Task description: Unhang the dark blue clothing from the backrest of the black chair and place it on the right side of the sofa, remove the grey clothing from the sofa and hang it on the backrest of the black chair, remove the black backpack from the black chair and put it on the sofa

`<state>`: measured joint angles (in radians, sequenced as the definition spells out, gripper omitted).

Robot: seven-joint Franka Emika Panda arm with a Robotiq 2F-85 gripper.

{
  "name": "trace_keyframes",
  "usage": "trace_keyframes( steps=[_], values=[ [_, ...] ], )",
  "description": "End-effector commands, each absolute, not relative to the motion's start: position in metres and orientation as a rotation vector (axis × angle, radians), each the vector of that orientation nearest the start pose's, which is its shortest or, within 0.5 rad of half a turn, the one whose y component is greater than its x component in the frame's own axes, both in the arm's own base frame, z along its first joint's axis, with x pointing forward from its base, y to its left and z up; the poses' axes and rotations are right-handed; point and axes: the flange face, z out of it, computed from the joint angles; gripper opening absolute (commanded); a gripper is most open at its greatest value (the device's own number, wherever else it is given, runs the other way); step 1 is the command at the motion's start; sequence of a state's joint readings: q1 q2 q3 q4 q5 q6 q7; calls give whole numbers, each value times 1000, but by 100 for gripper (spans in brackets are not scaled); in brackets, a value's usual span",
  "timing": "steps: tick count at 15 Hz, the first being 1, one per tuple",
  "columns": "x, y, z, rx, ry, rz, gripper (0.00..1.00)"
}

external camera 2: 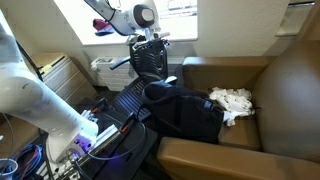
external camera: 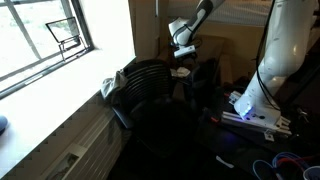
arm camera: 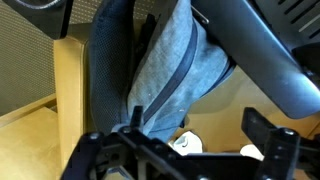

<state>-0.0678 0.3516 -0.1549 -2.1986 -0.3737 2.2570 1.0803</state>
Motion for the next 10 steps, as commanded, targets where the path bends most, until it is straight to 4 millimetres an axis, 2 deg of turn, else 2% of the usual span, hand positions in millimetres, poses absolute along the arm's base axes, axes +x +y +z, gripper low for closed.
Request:
trace_keyframes(
  steps=[1,6,7,8,10],
  values=[
    [497,-127,193,-3146,1676,511,100],
    [467,-129,168,-3233,1560,921,100],
    [464,-128,166,-3254,1550,964,100],
    [466,-127,172,-3218,1605,861,100],
    [462,-126,165,-3228,1593,917,100]
  ],
)
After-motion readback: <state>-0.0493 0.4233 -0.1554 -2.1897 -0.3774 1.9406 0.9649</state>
